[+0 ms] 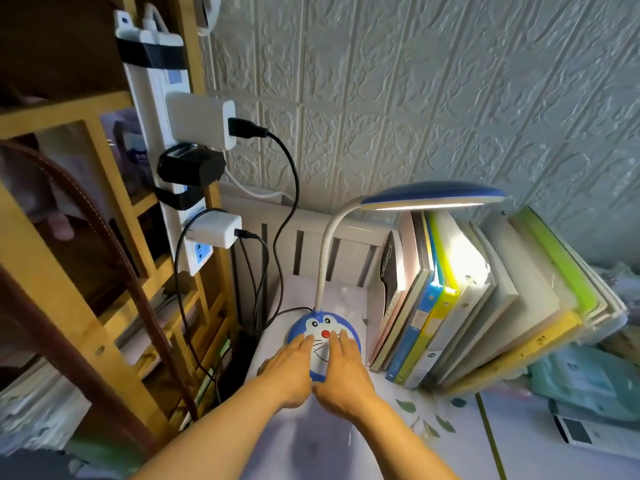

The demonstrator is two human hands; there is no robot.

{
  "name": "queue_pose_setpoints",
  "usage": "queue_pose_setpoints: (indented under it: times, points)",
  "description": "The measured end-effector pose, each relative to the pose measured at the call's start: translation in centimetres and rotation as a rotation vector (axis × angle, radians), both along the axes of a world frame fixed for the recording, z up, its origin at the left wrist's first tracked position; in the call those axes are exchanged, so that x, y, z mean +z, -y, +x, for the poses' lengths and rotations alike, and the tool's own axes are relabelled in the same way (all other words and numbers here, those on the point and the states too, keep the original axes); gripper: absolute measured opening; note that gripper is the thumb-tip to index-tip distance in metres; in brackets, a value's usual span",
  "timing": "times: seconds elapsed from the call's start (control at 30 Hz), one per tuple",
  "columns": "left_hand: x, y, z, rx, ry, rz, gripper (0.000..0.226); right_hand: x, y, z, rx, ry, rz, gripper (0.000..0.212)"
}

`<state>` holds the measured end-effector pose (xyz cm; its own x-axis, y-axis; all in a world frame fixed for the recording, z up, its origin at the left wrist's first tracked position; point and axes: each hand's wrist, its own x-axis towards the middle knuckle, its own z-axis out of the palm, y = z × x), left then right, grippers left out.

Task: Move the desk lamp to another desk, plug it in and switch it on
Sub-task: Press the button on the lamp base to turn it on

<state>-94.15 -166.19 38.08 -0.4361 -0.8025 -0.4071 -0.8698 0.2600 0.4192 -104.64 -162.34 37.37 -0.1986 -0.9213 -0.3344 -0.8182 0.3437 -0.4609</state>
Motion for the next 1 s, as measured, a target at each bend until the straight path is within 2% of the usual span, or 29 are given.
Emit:
queue_pose_setpoints:
  times: [0.37, 0.67, 0.77, 0.9, 1.0]
  points:
    - [-0.8, -0.3, -0.1, 0.029, -0.009, 0.031, 0.084, -1.1, -0.1, 0.0, -0.031, -0.005, 0.03, 0.094]
    - [-2.4, 1.0, 0.0, 0.013, -0.018, 0.012, 0.085, -2.1, 1.8, 0.6, 0.117, -0.118, -0.019, 0.088]
    - [-2.6, 1.1, 0.1, 0.01, -0.022, 0.005, 0.08, -2.6, 1.7, 0.7, 0.127, -0.152, -0.035, 0.087]
    - [-2.3, 0.9, 0.1, 0.002, -0.079, -0.059, 0.062, -2.9, 1.4, 0.5, 0.124, -0.161, -0.074, 0.085]
    - [-2.1, 1.2, -0.1, -0.017, -0.054, -0.022, 0.064, -2.7, 1.9, 0.4, 0.128, -0.192, -0.057, 0.086]
